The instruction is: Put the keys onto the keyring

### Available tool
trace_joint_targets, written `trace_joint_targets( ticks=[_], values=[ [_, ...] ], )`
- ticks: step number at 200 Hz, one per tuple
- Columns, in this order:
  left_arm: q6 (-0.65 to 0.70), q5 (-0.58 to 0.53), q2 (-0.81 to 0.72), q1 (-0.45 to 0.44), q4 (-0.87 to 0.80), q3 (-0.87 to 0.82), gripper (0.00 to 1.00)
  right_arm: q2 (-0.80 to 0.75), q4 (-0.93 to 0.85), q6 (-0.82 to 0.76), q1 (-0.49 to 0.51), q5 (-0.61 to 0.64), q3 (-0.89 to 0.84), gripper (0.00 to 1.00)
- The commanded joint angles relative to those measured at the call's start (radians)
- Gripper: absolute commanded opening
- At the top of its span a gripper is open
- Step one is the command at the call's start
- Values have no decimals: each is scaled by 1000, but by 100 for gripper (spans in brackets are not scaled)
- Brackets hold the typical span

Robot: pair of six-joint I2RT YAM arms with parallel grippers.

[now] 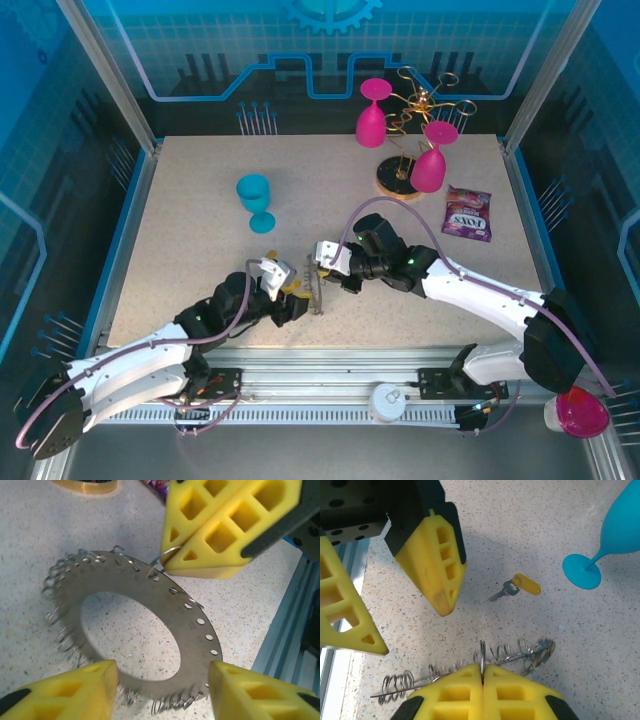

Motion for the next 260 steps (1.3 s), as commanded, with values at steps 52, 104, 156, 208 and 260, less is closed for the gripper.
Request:
trace_joint_targets(
  ticks=[52,104,156,208,260],
  values=[
    [89,-54,-79,-3,72,9,47,9,-72,39,-20,-59,63,0],
    [344,44,-18,46,46,64,36,21,-123,-19,-23,-124,80,0],
    [417,243,66,127,146,68,34,26,-135,-38,-22,-162,91,0],
    [398,337,120,158,257,60,30,35,-137,-45,-23,-187,98,0],
    [409,400,162,173,227,87,19,37,-137,-46,-22,-210,109,0]
  ],
)
